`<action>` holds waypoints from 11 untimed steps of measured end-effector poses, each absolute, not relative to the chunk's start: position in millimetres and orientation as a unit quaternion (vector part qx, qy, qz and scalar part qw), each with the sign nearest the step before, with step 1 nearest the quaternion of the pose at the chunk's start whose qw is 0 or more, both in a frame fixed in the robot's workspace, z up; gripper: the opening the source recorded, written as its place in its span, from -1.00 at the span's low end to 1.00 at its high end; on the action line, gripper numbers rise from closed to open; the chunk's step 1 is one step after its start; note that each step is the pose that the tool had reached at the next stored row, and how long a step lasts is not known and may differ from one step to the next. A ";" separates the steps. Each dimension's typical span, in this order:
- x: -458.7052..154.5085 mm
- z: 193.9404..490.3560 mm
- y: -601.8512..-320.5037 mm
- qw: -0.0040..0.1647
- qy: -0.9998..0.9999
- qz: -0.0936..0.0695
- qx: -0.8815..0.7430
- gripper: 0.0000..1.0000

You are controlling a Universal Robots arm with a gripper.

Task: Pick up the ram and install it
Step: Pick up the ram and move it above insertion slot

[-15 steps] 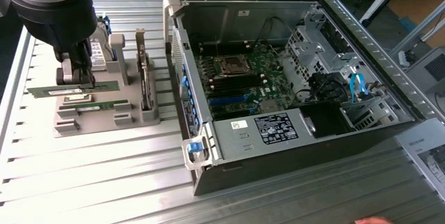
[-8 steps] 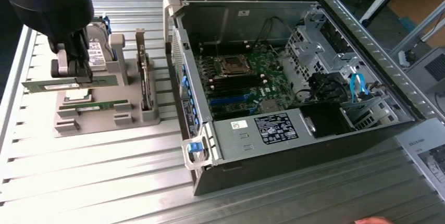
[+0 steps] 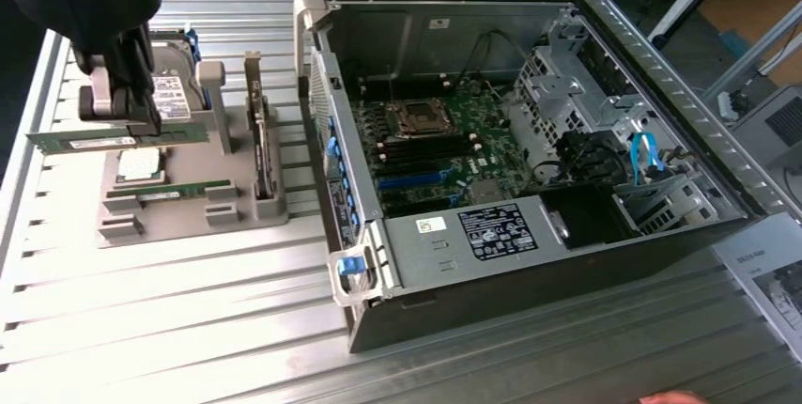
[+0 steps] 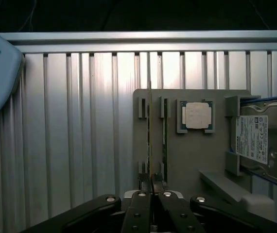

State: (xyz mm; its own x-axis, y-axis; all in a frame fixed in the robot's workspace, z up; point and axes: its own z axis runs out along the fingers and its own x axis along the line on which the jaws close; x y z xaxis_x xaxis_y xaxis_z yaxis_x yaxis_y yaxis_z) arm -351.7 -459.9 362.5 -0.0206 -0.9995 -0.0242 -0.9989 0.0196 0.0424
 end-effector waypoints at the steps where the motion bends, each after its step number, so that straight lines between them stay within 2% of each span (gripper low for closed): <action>1: -351.7 366.2 -459.9 0.006 -0.714 -0.024 0.700 -0.76; 11: -351.7 383.8 -459.9 0.006 -0.714 -0.024 0.700 -0.76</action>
